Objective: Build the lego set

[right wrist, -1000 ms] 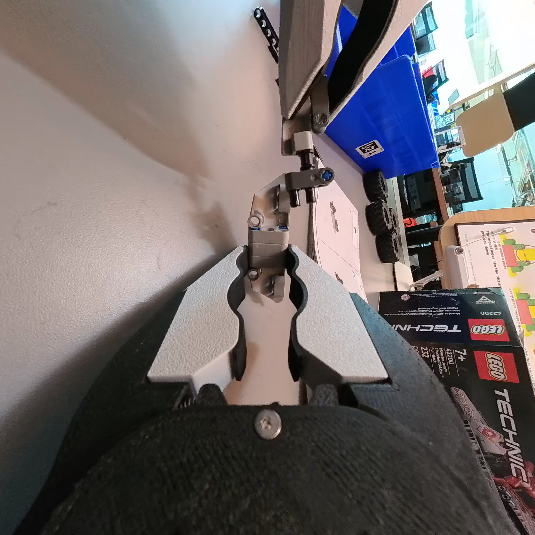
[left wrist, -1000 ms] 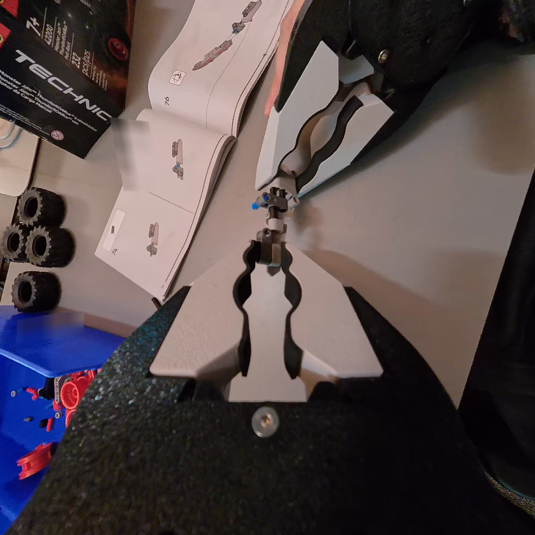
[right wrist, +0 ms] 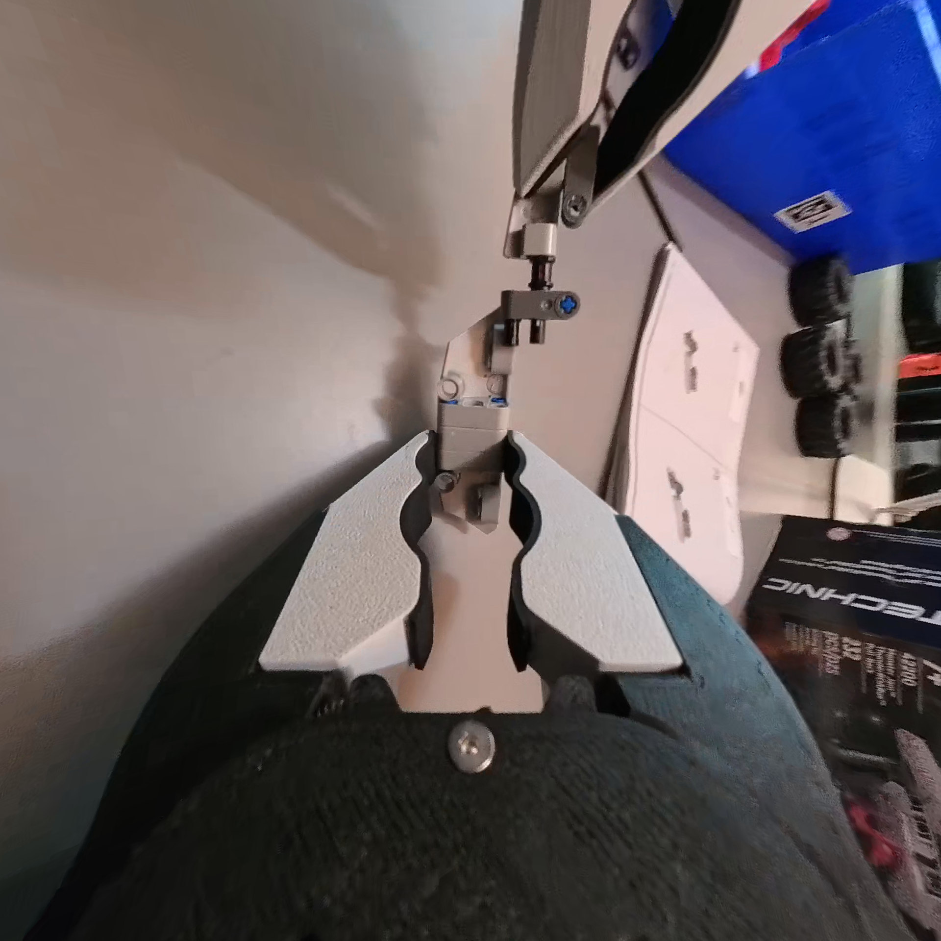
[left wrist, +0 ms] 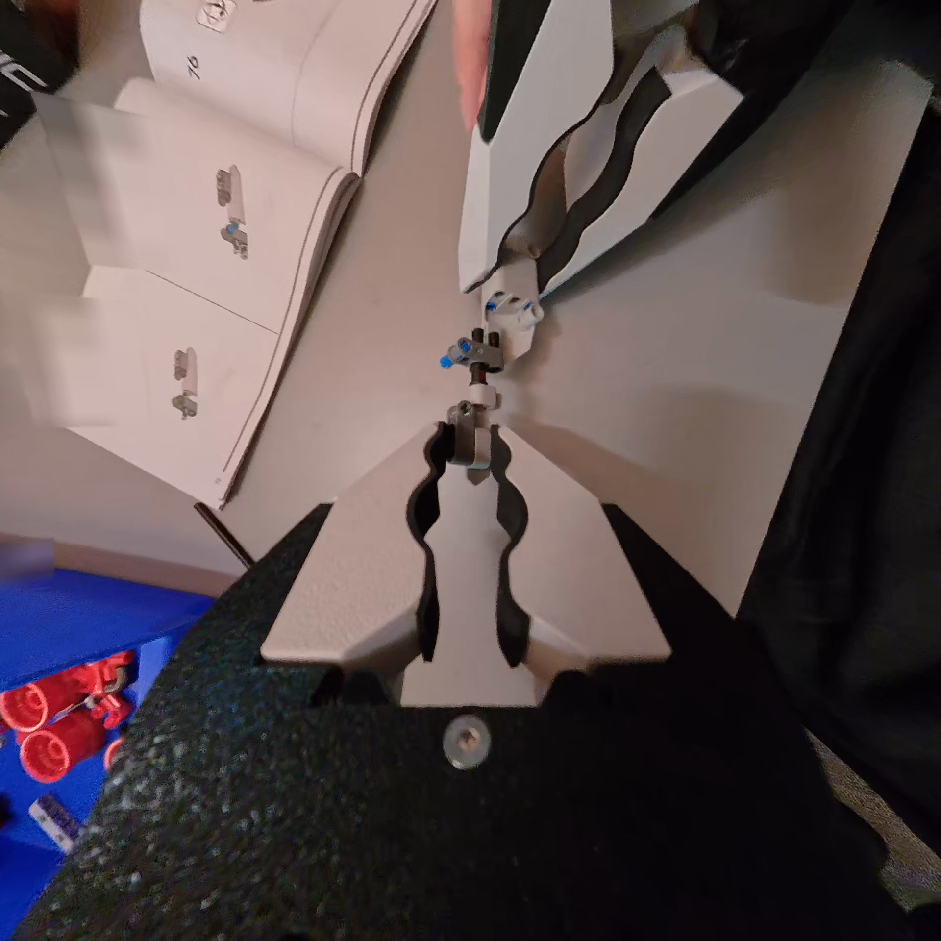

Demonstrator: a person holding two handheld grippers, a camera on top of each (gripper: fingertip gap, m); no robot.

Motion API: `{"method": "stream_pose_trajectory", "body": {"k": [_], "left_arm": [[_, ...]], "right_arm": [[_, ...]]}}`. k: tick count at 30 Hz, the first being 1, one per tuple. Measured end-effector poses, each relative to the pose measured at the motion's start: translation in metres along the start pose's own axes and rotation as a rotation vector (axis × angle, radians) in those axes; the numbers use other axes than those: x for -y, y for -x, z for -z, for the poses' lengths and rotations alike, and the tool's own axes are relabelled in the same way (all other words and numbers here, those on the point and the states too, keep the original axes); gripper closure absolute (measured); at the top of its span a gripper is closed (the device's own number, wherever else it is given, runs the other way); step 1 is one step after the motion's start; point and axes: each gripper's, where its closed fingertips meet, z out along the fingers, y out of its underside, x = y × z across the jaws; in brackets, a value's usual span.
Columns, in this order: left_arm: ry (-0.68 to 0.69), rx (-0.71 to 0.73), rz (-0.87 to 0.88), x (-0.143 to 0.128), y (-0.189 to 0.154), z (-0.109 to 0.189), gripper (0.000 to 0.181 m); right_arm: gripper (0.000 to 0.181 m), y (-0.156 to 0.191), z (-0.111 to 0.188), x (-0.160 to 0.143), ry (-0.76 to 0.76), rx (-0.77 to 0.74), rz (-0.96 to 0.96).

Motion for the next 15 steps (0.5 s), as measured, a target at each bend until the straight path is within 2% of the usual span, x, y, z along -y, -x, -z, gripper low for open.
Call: {"method": "stream_pose_trajectory", "body": {"k": [4, 7, 15], "left_arm": [[-0.025, -0.081, 0.01, 0.002, -0.008, -0.004, 0.168], [-0.054, -0.143, 0.02, 0.006, -0.016, -0.01, 0.168], [-0.039, -0.228, 0.083, -0.007, -0.023, -0.025, 0.168]], "right_arm": [[0.157, 0.013, 0.008, -0.001, 0.03, 0.104, -0.042], [0.158, 0.024, 0.009, 0.007, -0.035, 0.179, -0.091], [0.158, 0.024, 0.005, 0.013, -0.194, 0.214, -0.202]]}}
